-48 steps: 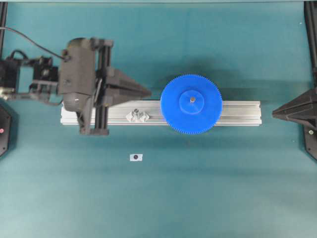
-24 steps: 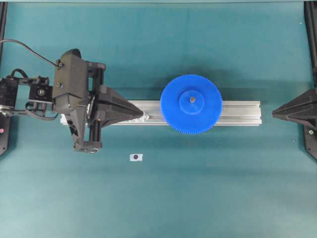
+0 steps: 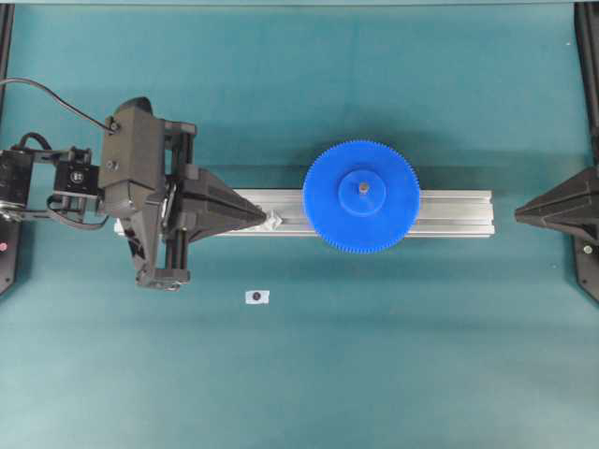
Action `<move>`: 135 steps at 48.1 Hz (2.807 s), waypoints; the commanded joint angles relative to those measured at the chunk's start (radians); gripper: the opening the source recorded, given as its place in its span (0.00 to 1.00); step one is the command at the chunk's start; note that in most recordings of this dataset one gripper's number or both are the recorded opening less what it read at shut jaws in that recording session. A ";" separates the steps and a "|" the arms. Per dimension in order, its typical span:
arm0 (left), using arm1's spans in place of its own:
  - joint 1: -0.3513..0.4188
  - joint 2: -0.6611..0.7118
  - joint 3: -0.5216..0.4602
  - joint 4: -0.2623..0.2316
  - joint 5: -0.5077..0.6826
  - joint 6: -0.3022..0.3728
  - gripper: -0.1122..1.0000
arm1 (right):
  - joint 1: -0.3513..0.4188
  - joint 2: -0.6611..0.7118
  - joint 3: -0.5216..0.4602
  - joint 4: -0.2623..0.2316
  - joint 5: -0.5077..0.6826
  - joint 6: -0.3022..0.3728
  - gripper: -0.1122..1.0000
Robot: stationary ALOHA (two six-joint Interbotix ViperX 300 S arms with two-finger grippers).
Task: Insert the large gear onto the shaft.
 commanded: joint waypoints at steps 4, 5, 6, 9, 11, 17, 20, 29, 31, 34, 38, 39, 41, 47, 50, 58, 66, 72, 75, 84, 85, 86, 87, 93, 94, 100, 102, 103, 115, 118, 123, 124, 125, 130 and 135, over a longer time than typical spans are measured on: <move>-0.006 -0.011 -0.011 0.002 -0.011 0.002 0.09 | 0.002 0.008 -0.025 -0.002 -0.006 0.006 0.15; -0.006 -0.009 -0.011 0.002 -0.011 0.002 0.09 | 0.002 0.008 -0.026 -0.002 -0.006 0.006 0.15; -0.006 -0.008 -0.012 0.002 -0.011 0.002 0.09 | 0.002 0.008 -0.026 -0.002 -0.006 0.006 0.15; -0.008 -0.005 -0.012 0.002 -0.011 0.002 0.09 | 0.000 0.008 -0.026 -0.003 -0.005 0.006 0.15; -0.006 -0.002 -0.014 0.002 -0.011 0.002 0.09 | 0.002 0.008 -0.026 -0.002 -0.006 0.006 0.15; -0.008 0.005 -0.017 0.002 -0.011 0.002 0.09 | 0.002 0.008 -0.023 -0.002 -0.005 0.006 0.15; -0.006 0.005 -0.017 0.002 -0.011 0.002 0.09 | 0.002 0.008 -0.021 -0.002 -0.005 0.006 0.15; -0.006 0.008 -0.015 0.002 -0.012 0.002 0.09 | 0.000 0.008 -0.021 -0.002 -0.005 0.006 0.15; -0.006 0.008 -0.012 0.002 -0.011 0.002 0.09 | 0.002 0.008 -0.020 -0.002 -0.005 0.006 0.15; -0.006 0.011 -0.009 0.002 -0.012 0.003 0.09 | 0.002 0.006 -0.020 -0.002 -0.006 0.006 0.15; -0.006 0.020 -0.009 0.002 -0.011 0.002 0.09 | 0.000 0.006 -0.018 -0.002 -0.006 0.006 0.15; -0.006 0.023 -0.011 0.002 -0.012 0.002 0.09 | 0.002 0.006 -0.020 -0.002 -0.008 0.006 0.15; -0.006 0.026 -0.012 0.002 -0.012 0.002 0.09 | 0.002 0.006 -0.018 -0.002 -0.008 0.006 0.15; -0.008 0.037 -0.017 0.002 -0.012 0.002 0.09 | 0.002 0.006 -0.020 -0.002 -0.008 0.006 0.15; -0.006 0.041 -0.017 0.000 -0.014 0.000 0.09 | 0.002 0.006 -0.020 -0.002 -0.006 0.006 0.15; -0.008 0.051 -0.020 0.002 -0.023 -0.002 0.09 | 0.002 0.006 -0.018 -0.002 -0.005 0.006 0.15; -0.006 0.055 -0.018 0.002 -0.043 -0.002 0.09 | 0.002 0.005 -0.015 -0.002 -0.006 0.005 0.15; -0.008 0.055 -0.018 0.002 -0.043 -0.002 0.09 | 0.002 -0.005 -0.015 -0.003 -0.005 0.005 0.15; -0.008 0.057 -0.018 0.002 -0.043 -0.002 0.09 | 0.002 -0.011 -0.015 -0.003 -0.006 0.005 0.15; -0.006 0.057 -0.018 0.002 -0.043 -0.002 0.09 | 0.002 -0.017 -0.012 -0.003 -0.005 0.005 0.15; -0.006 0.055 -0.018 0.002 -0.043 -0.002 0.09 | 0.002 -0.017 -0.011 -0.003 -0.006 0.005 0.15; -0.008 0.055 -0.018 0.002 -0.043 -0.002 0.09 | 0.002 -0.017 -0.011 -0.003 -0.005 0.005 0.15; -0.006 0.057 -0.017 0.002 -0.043 -0.002 0.09 | 0.002 -0.017 -0.009 -0.002 -0.005 0.005 0.15; -0.006 0.057 -0.017 0.002 -0.043 -0.002 0.09 | 0.002 -0.017 -0.005 -0.003 -0.006 0.005 0.15; -0.008 0.057 -0.015 0.002 -0.043 -0.002 0.09 | 0.002 -0.017 -0.005 -0.002 -0.005 0.005 0.15; -0.006 0.057 -0.017 0.002 -0.043 -0.003 0.09 | 0.002 -0.017 -0.005 -0.002 -0.005 0.005 0.15; -0.006 0.057 -0.017 0.002 -0.043 -0.002 0.09 | 0.002 -0.017 -0.005 -0.003 -0.005 0.005 0.15; -0.006 0.057 -0.017 0.002 -0.043 -0.002 0.09 | 0.002 -0.017 -0.005 -0.003 -0.005 0.005 0.15; -0.008 0.060 -0.018 0.002 -0.043 -0.002 0.09 | 0.002 -0.017 -0.005 -0.003 -0.006 0.005 0.15; -0.006 0.058 -0.017 0.000 -0.043 -0.002 0.09 | 0.002 -0.017 -0.005 -0.002 -0.006 0.005 0.15; -0.008 0.060 -0.017 0.002 -0.043 -0.003 0.09 | 0.002 -0.017 -0.005 -0.002 -0.006 0.006 0.15; -0.006 0.060 -0.017 0.002 -0.043 -0.002 0.09 | 0.002 -0.017 -0.005 -0.002 -0.006 0.005 0.15; -0.008 0.058 -0.017 0.002 -0.043 -0.002 0.09 | 0.002 -0.017 -0.005 -0.002 -0.006 0.005 0.15; -0.008 0.058 -0.017 0.002 -0.043 -0.002 0.09 | 0.002 -0.017 -0.003 -0.003 -0.006 0.005 0.15; -0.008 0.058 -0.015 0.002 -0.043 -0.002 0.09 | 0.002 -0.017 -0.003 -0.002 -0.006 0.005 0.15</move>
